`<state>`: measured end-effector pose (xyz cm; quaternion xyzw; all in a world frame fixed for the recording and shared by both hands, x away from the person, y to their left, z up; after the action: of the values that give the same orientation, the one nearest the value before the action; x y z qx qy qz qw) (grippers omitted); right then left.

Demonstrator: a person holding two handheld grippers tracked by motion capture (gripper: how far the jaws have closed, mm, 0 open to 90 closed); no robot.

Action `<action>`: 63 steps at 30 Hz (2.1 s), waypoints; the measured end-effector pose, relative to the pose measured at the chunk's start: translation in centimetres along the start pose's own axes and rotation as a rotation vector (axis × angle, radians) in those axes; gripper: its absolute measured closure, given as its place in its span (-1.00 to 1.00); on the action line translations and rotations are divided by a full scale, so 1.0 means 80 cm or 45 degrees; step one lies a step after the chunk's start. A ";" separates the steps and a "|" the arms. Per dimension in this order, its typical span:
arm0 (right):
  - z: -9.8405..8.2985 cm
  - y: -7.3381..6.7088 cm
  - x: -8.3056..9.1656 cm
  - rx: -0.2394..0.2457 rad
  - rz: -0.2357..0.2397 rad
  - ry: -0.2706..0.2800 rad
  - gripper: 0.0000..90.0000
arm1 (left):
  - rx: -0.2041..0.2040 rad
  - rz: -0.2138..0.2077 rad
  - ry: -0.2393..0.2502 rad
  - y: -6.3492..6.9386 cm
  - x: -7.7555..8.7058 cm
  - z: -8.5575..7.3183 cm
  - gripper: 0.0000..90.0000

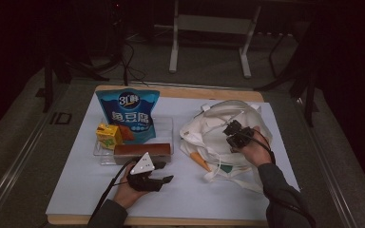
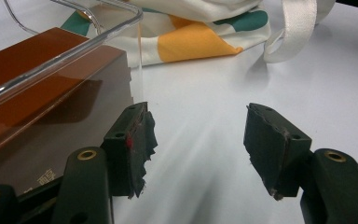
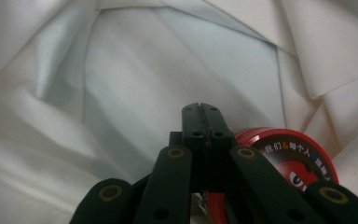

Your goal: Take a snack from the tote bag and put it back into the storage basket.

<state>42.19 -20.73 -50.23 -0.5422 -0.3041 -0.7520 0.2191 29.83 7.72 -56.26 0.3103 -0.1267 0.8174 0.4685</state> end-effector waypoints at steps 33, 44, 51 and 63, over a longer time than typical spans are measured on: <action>0.004 0.042 0.028 -0.241 0.044 0.157 -0.07 | -0.001 0.000 -0.002 0.000 0.000 0.000 -0.09; -0.013 0.053 0.021 -0.317 0.046 0.126 -0.18 | -0.002 0.000 -0.002 0.000 0.000 0.000 -0.09; -0.024 0.059 0.016 -0.372 0.069 0.119 -0.40 | -0.003 0.000 -0.003 0.000 0.000 0.000 -0.09; -0.032 0.059 0.002 -0.421 0.120 0.080 -0.49 | -0.001 -0.001 -0.003 0.000 0.000 0.000 -0.10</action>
<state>43.50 -25.85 -49.61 -0.5607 -0.1437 -0.7973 0.1713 29.85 7.70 -56.28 0.3109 -0.1274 0.8169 0.4688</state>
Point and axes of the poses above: each handheld gripper's, and its own axes: x roughly backward along the jaws, z roughly out of its top, y roughly to its right, the point moved 5 cm from there along -x, roughly forward along the jaws, and after that the axes turned 10 degrees about -y, right-handed, at the moved point
